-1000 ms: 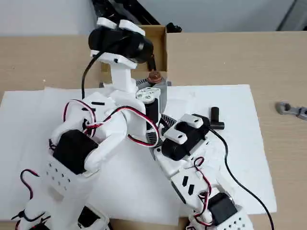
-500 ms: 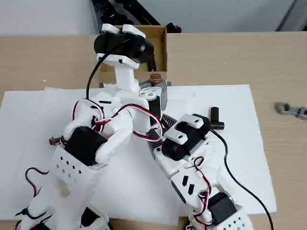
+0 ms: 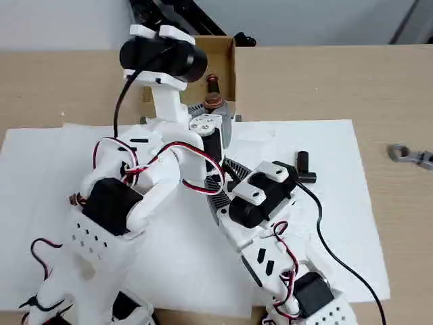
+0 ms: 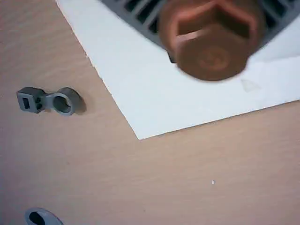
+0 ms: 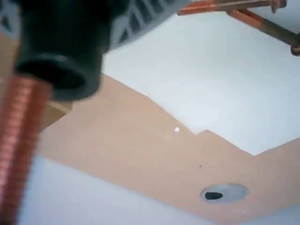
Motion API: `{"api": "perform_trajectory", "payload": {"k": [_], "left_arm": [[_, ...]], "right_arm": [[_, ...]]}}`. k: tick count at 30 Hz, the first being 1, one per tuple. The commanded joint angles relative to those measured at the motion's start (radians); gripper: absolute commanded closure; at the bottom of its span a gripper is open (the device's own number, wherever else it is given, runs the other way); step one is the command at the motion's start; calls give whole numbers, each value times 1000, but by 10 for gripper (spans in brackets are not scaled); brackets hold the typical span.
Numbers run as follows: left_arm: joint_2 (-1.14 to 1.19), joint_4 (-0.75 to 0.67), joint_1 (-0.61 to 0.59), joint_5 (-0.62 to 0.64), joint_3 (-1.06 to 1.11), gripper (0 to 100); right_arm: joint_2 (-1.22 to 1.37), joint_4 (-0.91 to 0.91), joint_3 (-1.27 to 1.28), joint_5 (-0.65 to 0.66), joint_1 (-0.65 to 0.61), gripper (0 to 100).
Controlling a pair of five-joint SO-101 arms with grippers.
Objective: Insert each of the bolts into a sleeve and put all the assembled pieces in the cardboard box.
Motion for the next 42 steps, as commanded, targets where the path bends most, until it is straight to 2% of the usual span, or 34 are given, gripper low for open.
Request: {"api": "perform_trajectory", "payload": {"k": [1,22,32,42], "left_arm": [[-8,-54,-9,-2,-47,995],[-15,-48,-28,-9,84,995],[-17,-8,52,-25,116,995],[-17,-8,54,-35,114,995]], "right_arm": [[-12,-24,-15,-40,15,995],[-12,-18,-17,-58,16,995],[-12,-16,-31,-57,30,995],[-12,-16,-26,-60,70,995]]}}
